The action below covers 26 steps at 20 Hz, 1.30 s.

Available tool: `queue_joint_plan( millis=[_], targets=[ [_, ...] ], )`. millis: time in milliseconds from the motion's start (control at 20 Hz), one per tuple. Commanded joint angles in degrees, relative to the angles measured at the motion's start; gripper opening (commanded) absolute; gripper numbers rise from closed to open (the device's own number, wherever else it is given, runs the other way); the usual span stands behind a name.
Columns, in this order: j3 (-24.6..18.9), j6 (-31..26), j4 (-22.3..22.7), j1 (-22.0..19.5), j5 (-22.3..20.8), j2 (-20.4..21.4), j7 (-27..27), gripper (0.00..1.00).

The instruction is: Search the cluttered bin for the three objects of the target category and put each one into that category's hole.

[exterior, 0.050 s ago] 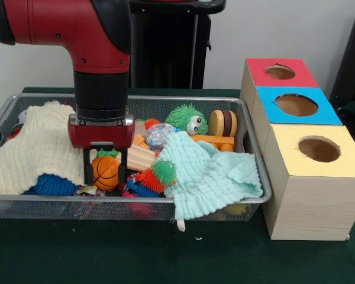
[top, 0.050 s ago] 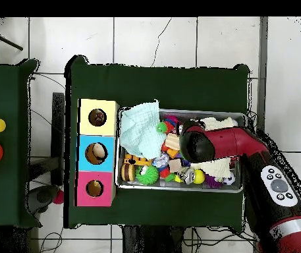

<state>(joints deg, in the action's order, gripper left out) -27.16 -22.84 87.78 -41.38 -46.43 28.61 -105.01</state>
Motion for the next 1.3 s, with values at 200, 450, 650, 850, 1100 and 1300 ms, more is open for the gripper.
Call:
queue_joint_plan(
  millis=[200,450,650,850,1100,1300],
  targets=[
    [-0.29,-6.69,-0.94,-0.96,-3.70,-0.87,13.33,1.00],
    [-0.06,-6.68,-1.57,-0.94,-4.63,-1.24,14.33,1.00],
    [-0.47,-6.42,-1.55,-1.76,-4.72,-1.37,15.20,1.00],
    [-0.82,-5.58,-1.38,-2.67,-4.62,-1.77,14.93,1.00],
    [-1.74,-5.21,-1.32,-4.56,-5.22,-1.87,17.11,1.00],
    [-2.77,-5.22,-1.67,-6.43,-5.23,-2.38,18.69,1.00]
  ],
)
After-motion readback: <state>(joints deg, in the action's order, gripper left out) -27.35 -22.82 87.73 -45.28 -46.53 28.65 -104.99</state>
